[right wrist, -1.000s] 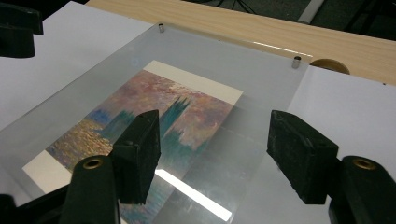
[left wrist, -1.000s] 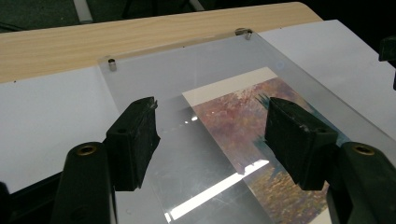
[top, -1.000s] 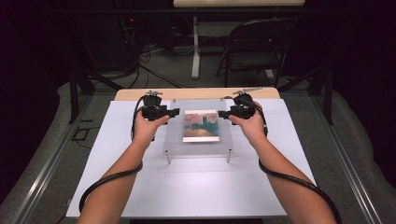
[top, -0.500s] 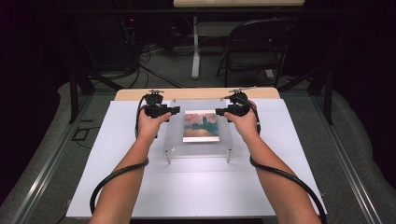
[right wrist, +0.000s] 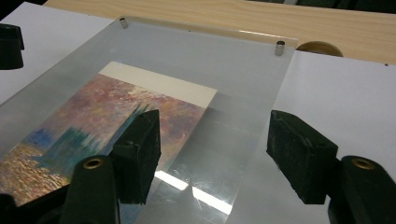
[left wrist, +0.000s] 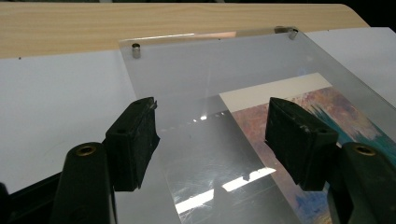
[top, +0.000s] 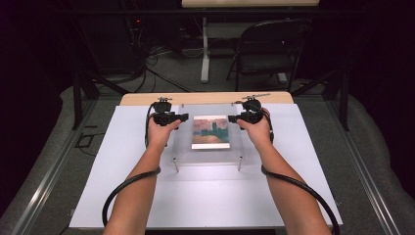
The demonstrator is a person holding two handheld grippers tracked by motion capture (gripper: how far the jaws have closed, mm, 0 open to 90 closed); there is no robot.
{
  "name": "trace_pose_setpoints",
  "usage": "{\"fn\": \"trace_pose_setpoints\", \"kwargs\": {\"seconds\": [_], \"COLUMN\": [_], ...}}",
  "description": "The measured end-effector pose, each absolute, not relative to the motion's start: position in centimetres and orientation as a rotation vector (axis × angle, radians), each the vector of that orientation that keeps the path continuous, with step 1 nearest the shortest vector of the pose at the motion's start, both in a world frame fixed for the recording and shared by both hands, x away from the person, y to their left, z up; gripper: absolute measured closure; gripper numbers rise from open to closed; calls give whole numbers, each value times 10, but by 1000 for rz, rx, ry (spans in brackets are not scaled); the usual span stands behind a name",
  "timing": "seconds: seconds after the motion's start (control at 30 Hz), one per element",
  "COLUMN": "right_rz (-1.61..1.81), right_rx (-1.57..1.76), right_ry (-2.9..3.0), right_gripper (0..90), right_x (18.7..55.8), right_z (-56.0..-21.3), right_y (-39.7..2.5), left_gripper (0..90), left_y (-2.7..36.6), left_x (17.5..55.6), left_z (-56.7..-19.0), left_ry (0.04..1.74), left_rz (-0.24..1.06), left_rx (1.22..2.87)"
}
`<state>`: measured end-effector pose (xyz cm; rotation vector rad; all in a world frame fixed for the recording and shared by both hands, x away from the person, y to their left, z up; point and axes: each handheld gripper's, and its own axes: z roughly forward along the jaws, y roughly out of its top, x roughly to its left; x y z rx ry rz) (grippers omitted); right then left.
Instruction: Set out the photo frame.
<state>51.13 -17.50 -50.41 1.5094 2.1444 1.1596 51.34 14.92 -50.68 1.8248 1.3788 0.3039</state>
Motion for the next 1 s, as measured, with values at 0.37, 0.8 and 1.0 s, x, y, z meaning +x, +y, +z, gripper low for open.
{"fn": "trace_pose_setpoints", "kwargs": {"seconds": [0.37, 0.8, 1.0], "right_rz": [1147, 1157, 1157], "right_rx": [1569, 1617, 1628], "right_ry": [2145, 2198, 2196], "right_gripper": [351, 348, 348], "right_x": [512, 514, 514], "right_z": [-518, -527, -529], "right_y": [-181, -172, -173], "left_gripper": [333, 333, 333], "left_y": [158, 155, 153], "left_x": [514, 513, 513], "left_z": [-518, -528, -531], "left_ry": [1409, 1423, 1425], "left_rz": [251, 190, 169], "left_rx": [1820, 1835, 1827]}}
